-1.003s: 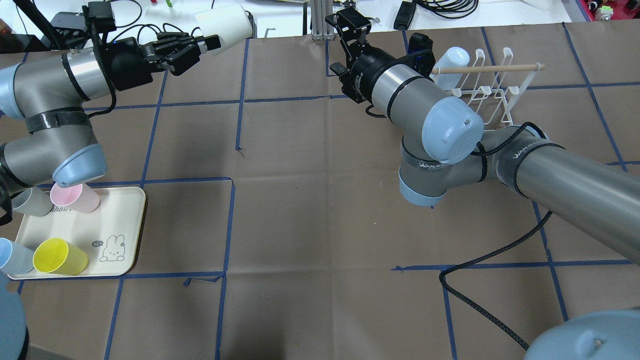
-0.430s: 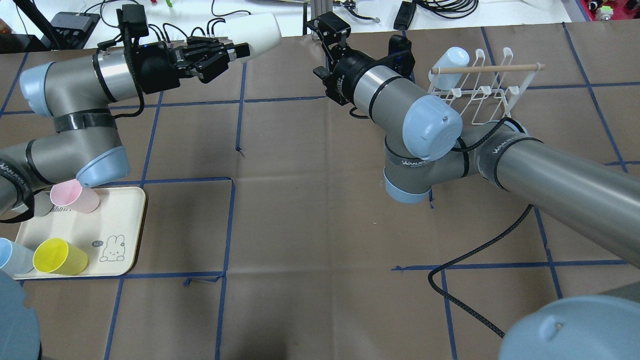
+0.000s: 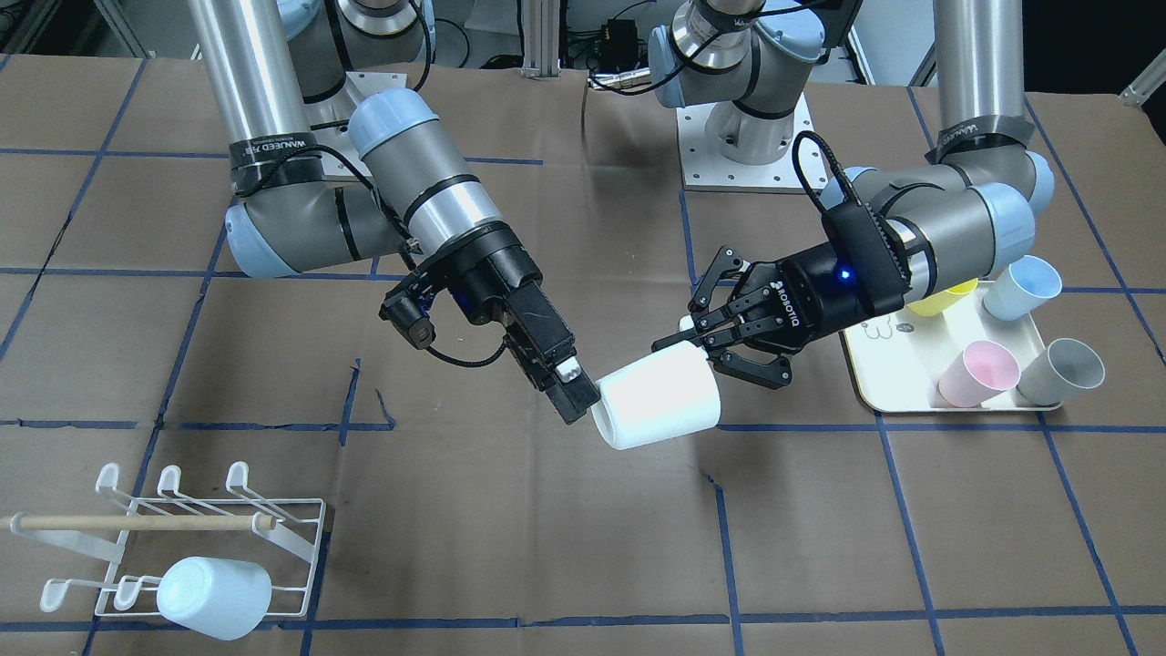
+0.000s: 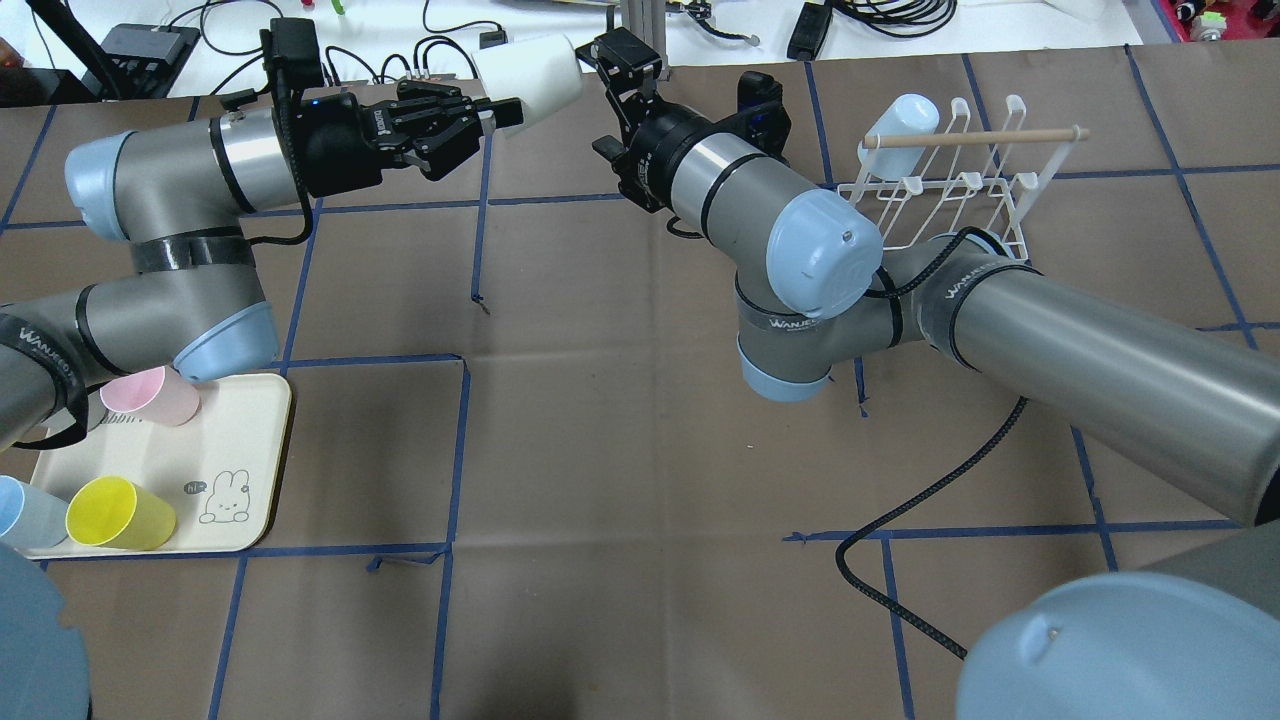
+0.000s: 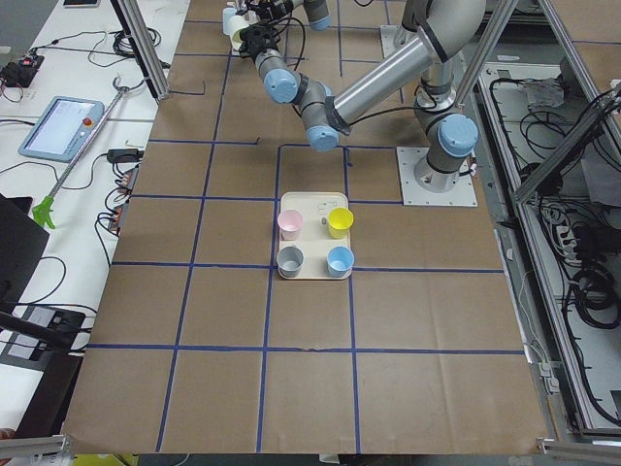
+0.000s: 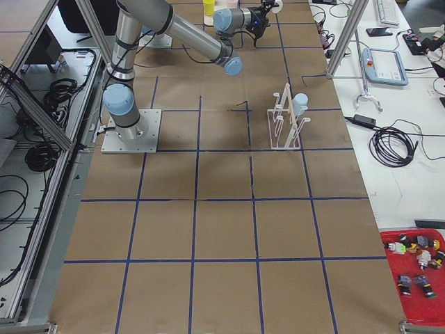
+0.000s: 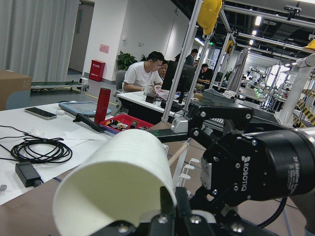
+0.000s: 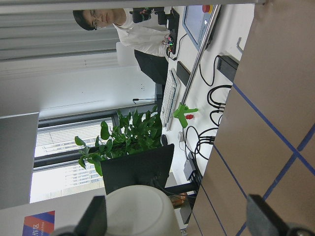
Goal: Transfer IKEA cup to right arm and place on rack
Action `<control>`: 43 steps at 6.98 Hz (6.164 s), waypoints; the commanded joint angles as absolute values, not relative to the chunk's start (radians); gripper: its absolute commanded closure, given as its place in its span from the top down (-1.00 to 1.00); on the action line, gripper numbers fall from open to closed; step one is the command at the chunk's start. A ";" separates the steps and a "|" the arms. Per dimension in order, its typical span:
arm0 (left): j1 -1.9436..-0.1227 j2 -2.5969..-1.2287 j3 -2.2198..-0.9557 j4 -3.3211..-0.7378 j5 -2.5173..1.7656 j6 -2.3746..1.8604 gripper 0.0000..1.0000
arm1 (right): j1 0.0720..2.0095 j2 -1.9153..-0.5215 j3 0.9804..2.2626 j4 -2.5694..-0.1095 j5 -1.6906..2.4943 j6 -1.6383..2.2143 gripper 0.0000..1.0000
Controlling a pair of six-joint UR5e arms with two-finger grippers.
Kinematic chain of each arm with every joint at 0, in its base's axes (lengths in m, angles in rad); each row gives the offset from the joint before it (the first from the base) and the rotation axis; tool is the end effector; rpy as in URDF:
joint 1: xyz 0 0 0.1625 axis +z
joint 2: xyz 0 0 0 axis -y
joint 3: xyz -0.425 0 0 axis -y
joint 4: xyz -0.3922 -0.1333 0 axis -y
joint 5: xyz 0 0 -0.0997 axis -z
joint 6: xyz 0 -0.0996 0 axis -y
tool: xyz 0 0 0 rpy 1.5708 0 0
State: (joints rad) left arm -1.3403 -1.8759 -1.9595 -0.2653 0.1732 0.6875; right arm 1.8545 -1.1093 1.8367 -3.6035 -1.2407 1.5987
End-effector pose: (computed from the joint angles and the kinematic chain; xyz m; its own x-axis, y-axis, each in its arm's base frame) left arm -0.1063 -0.5598 0.3603 -0.3482 0.9010 0.2588 0.0439 0.2915 -0.9556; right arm 0.3267 -0.5290 0.3537 -0.0505 0.2676 -0.9622 0.8224 0.5578 0.1119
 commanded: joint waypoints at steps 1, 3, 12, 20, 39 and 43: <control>-1.341 -1.856 -1.974 -0.264 0.173 0.678 -0.92 | 1.858 -1.111 1.809 -3.571 -1.241 1.600 0.99; -1.325 -1.853 -1.973 -0.264 0.173 0.669 -0.91 | 1.858 -1.117 1.799 -3.556 -1.239 1.600 0.98; -1.378 -1.847 -1.956 -0.261 0.295 0.654 -0.89 | 1.856 -1.143 1.799 -3.556 -1.243 1.618 0.99; -1.344 -1.847 -1.967 -0.261 0.279 0.650 -0.89 | 1.845 -1.135 1.793 -3.534 -1.241 1.618 0.99; -1.347 -1.845 -1.964 -0.259 0.282 0.652 -0.77 | 1.902 -1.074 1.712 -3.490 -1.241 1.632 -0.06; -1.347 -1.847 -1.954 -0.258 0.282 0.649 0.62 | 1.902 -1.074 1.712 -3.488 -1.239 1.632 -0.07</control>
